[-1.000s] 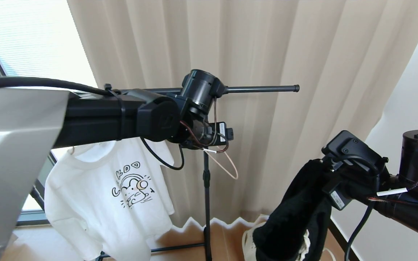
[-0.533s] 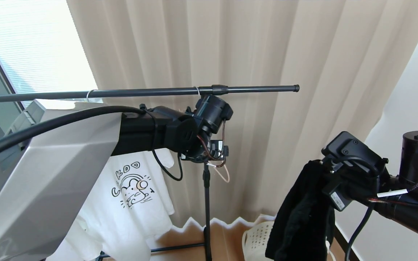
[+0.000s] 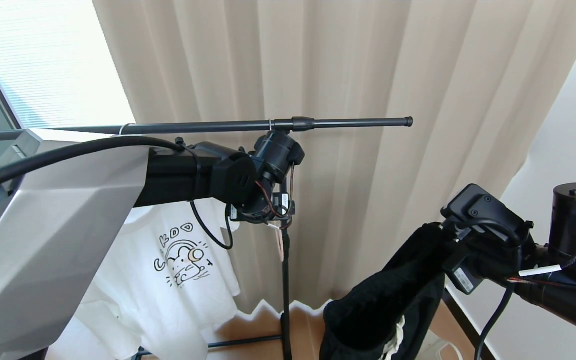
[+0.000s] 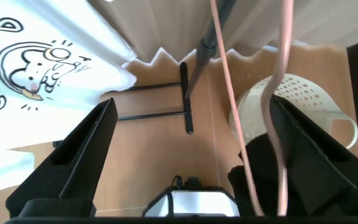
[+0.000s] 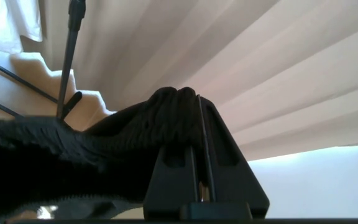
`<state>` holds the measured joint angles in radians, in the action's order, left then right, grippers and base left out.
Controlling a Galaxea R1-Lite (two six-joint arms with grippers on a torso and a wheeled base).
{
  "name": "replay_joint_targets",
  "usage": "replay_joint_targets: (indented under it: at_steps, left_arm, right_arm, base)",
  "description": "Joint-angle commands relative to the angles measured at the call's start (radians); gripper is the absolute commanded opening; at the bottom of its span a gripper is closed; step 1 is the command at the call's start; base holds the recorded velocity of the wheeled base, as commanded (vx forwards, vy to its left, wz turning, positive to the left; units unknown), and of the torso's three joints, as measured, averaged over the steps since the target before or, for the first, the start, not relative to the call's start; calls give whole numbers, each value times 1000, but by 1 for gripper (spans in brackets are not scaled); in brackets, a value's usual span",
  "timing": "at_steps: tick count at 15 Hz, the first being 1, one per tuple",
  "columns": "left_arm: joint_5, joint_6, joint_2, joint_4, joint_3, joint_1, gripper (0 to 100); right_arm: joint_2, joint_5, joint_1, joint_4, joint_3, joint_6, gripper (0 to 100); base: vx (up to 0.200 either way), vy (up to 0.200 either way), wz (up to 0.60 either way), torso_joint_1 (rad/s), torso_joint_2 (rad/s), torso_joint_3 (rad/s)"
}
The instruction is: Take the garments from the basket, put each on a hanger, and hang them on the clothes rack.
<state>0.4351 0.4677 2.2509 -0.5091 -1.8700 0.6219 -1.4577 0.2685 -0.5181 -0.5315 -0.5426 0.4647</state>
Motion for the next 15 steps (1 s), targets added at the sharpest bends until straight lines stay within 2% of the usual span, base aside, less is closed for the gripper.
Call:
replay_joint_targets:
  at_steps: [1, 8, 15]
  left_arm:
    - [1, -1, -4, 3, -11, -5, 100]
    - [1, -29, 85, 3, -130, -8, 100]
    - [22, -32, 76, -3, -90, -31, 100]
  right_arm:
    - [0, 0, -2, -4, 4, 0, 0]
    - [13, -2, -2, -5, 9, 0, 0]
    - [28, -2, -2, -5, 15, 0, 0]
  base:
    - [0, 0, 0, 0, 0, 0]
    - [0, 0, 0, 0, 0, 0]
    - [0, 0, 0, 0, 0, 0]
